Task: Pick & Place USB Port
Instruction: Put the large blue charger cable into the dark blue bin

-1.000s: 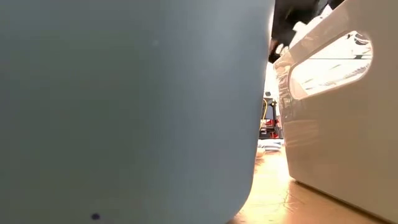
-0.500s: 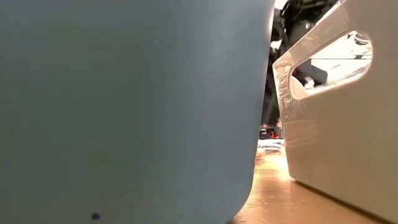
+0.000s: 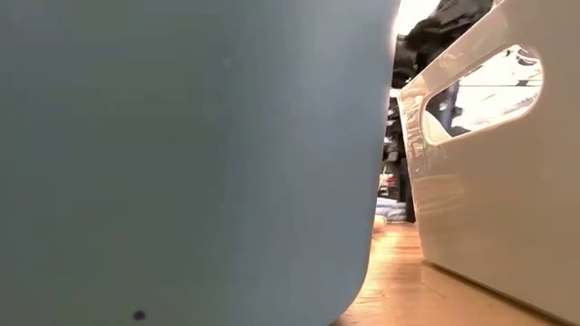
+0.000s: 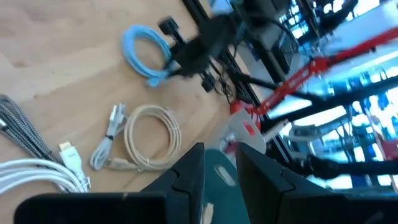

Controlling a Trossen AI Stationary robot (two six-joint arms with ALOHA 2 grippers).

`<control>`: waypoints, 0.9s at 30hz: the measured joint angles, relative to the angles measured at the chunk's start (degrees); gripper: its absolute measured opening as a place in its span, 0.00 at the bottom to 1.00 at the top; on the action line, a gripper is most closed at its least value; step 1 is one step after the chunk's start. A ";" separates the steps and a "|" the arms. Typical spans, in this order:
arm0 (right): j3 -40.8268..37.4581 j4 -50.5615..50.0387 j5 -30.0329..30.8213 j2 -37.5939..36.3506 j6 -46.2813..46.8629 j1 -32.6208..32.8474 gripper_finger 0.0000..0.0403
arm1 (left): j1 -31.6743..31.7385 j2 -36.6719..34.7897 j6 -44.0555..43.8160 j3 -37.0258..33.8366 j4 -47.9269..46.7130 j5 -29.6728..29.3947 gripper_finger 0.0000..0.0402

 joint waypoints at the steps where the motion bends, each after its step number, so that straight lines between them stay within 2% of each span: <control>1: 0.27 -1.02 0.15 -1.70 0.05 0.27 0.08 | 0.11 0.11 -0.81 0.00 -0.10 -1.18 0.23; 5: 5.44 -0.39 2.83 -10.27 6.27 0.87 0.08 | 0.72 0.93 -10.33 0.00 -2.86 -8.68 0.23; 8: 9.58 -0.97 2.57 -14.57 10.72 1.39 0.08 | 2.99 1.73 -16.59 -0.98 -4.14 -7.58 0.23; 10: 12.37 -1.78 2.38 -16.31 12.62 2.23 0.08 | 5.50 1.96 -18.61 -3.61 -2.49 -3.15 0.23; 12: 15.71 -0.15 2.35 -17.49 13.29 3.24 0.08 | 8.60 2.03 -18.51 -8.20 4.94 3.56 0.23; 14: 18.38 -0.58 1.92 -18.17 13.72 4.46 0.08 | 12.46 1.97 -16.29 -14.47 20.39 11.03 0.23; 15: 19.43 -0.87 1.23 -18.10 13.75 5.07 0.08 | 14.52 2.00 -15.54 -18.10 31.48 14.88 0.23; 17: 20.72 -1.06 1.11 -17.55 13.70 6.58 0.08 | 18.66 3.28 -15.31 -24.59 53.07 20.06 0.23; 19: 21.59 -1.50 2.23 -16.98 13.52 7.82 0.08 | 23.03 5.89 -16.38 -28.95 68.30 23.99 0.23; 22: 21.80 -1.10 2.60 -17.05 13.35 9.06 0.08 | 28.33 9.12 -18.66 -29.63 73.40 31.23 0.24; 24: 21.80 -0.79 2.62 -16.48 14.09 9.59 0.08 | 30.21 11.68 -19.29 -27.02 72.91 37.62 0.27; 27: 21.80 -0.68 2.71 -15.00 14.37 10.52 0.08 | 31.21 17.15 -19.78 -21.08 72.64 43.69 0.35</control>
